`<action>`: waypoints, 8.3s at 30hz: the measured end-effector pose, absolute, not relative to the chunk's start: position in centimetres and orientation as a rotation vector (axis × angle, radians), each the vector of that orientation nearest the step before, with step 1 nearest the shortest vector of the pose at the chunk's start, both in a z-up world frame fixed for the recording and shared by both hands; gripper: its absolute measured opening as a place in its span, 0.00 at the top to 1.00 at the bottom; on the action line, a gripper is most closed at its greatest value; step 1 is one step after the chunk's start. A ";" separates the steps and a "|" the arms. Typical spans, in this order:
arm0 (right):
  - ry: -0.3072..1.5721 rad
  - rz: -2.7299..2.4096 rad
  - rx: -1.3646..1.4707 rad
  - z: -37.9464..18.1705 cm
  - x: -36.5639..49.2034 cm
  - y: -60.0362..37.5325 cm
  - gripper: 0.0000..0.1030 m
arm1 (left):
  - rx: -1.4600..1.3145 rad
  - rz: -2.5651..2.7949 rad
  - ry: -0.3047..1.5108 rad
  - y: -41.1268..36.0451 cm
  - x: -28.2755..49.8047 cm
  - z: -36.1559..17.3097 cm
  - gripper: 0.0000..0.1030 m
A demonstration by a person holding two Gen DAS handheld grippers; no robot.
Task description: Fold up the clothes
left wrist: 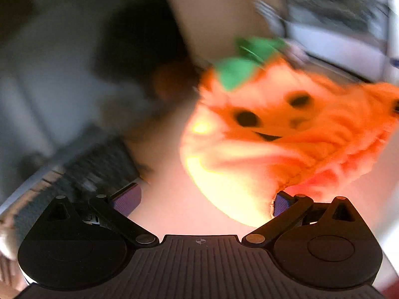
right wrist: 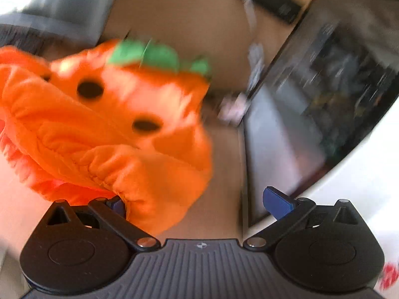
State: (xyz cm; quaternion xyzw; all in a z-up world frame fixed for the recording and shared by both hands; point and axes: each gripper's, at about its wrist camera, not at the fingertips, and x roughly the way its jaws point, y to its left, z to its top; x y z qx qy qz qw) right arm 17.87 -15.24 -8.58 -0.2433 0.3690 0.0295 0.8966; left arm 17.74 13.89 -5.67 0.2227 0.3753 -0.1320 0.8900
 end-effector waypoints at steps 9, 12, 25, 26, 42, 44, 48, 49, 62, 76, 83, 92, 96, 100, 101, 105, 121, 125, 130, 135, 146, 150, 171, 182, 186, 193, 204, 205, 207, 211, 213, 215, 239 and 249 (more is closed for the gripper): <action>1.001 0.286 -0.500 -10.1 13.0 -17.9 0.00 | 0.388 -0.740 0.976 14.3 15.5 -5.6 0.00; 0.976 0.451 -0.395 -6.8 11.7 -19.3 0.00 | 0.223 -0.859 0.959 16.2 16.6 -3.1 0.00; 0.782 0.629 -0.066 -5.6 16.2 -15.5 0.00 | -0.262 -0.762 0.900 15.5 22.6 -5.0 0.00; 0.822 0.592 -0.063 -7.3 17.3 -14.7 0.00 | -0.279 -0.744 0.927 15.0 22.8 -6.4 0.00; 0.876 0.428 -0.139 -15.0 14.7 -13.8 0.00 | -0.232 -0.585 0.971 15.4 20.2 -13.1 0.00; 0.872 0.401 -0.118 -14.9 14.9 -13.6 0.00 | -0.193 -0.580 0.955 15.1 19.9 -13.1 0.00; 0.888 0.356 -0.110 -15.2 15.7 -13.0 0.00 | -0.131 -0.631 0.973 15.0 20.3 -12.9 0.00; 0.904 0.349 -0.112 -15.2 16.0 -12.7 0.00 | -0.133 -0.652 0.978 15.2 20.5 -12.9 0.00; 0.843 0.283 0.066 -5.9 21.6 -12.8 0.00 | -0.351 -0.642 1.013 16.7 23.2 -13.3 0.00; 0.966 0.462 0.428 -11.4 36.6 -14.4 0.00 | -0.164 -0.493 0.941 12.5 28.7 -9.3 0.00; 1.067 0.467 0.210 -10.4 29.2 -17.4 0.00 | -0.289 -0.394 0.852 15.3 32.0 -7.5 0.00; 0.722 0.577 0.271 -7.0 34.9 -16.0 0.01 | -0.406 -0.613 0.872 12.4 35.4 -8.0 0.00; 0.723 0.676 0.443 -8.2 38.5 -16.6 0.01 | -0.435 -0.501 0.983 13.5 37.5 -12.1 0.00; 0.790 0.736 0.547 -10.7 40.2 -16.9 0.00 | -0.549 -0.480 0.980 15.2 38.0 -13.1 0.00; 0.826 0.739 0.580 -11.7 40.7 -17.0 0.00 | -0.584 -0.474 0.976 15.7 38.1 -13.2 0.00; 1.002 0.799 0.711 -14.7 40.3 -17.2 0.00 | -0.706 -0.441 0.963 17.5 38.1 -13.3 0.00; 0.708 0.296 -0.375 -10.1 32.1 -10.9 0.01 | -0.597 -0.462 0.943 15.7 36.1 -9.8 0.00; 0.716 0.164 -0.485 -11.3 33.9 -11.3 0.07 | -0.498 -0.516 0.951 13.8 36.1 -9.3 0.00; 0.613 0.133 -0.374 -8.1 33.9 -13.3 0.07 | -0.444 -0.636 0.903 13.3 36.1 -8.2 0.00; 0.658 0.143 -0.455 -11.8 37.1 -11.8 0.14 | -0.457 -0.583 0.958 12.6 38.1 -11.3 0.00; 0.563 0.115 -0.455 -10.2 39.2 -11.6 0.17 | -0.461 -0.541 0.822 13.6 39.4 -9.5 0.00; 0.586 0.171 -0.423 -10.1 40.6 -10.9 0.28 | -0.427 -0.536 0.812 11.7 41.3 -10.5 0.00; 0.743 0.566 -0.315 -11.1 42.6 -7.1 0.38 | -0.316 -0.233 0.881 15.3 36.3 -9.6 0.00; 0.841 0.478 -0.160 -12.3 45.0 -12.7 0.25 | -0.318 -0.291 0.894 13.3 39.0 -11.6 0.00; 0.837 0.487 -0.105 -13.1 46.6 -11.7 0.21 | -0.298 -0.275 0.897 13.9 38.0 -10.8 0.00; 0.756 0.604 -0.135 -10.7 44.4 -9.8 0.84 | -0.351 -0.225 0.876 16.0 36.7 -9.5 0.00; 0.776 0.740 -0.030 -6.3 30.5 -16.0 0.86 | -0.388 -0.333 0.827 16.7 34.8 -6.0 0.00; 0.812 0.724 -0.037 -7.3 29.5 -16.2 0.86 | -0.383 -0.346 0.828 16.3 34.9 -5.9 0.00; 0.868 0.670 -0.028 -9.0 28.3 -16.7 0.86 | -0.338 -0.360 0.860 15.2 34.5 -6.9 0.00; 0.905 0.561 0.028 -10.3 26.9 -17.8 0.86 | -0.189 -0.357 0.954 13.0 33.5 -10.0 0.00; 0.879 0.539 0.044 -9.1 26.4 -18.6 0.81 | -0.105 -0.341 1.001 12.2 32.9 -11.6 0.00; 0.849 0.522 0.054 -7.8 25.9 -19.4 0.72 | -0.065 -0.339 1.011 12.3 32.3 -12.3 0.00; 0.817 0.391 -0.140 -10.5 31.2 -15.6 0.67 | -0.122 -0.590 0.987 11.3 33.0 -11.7 0.00; 0.730 0.506 0.038 -4.4 25.3 -19.6 0.24 | -0.276 -0.583 0.898 16.7 32.9 -7.7 0.00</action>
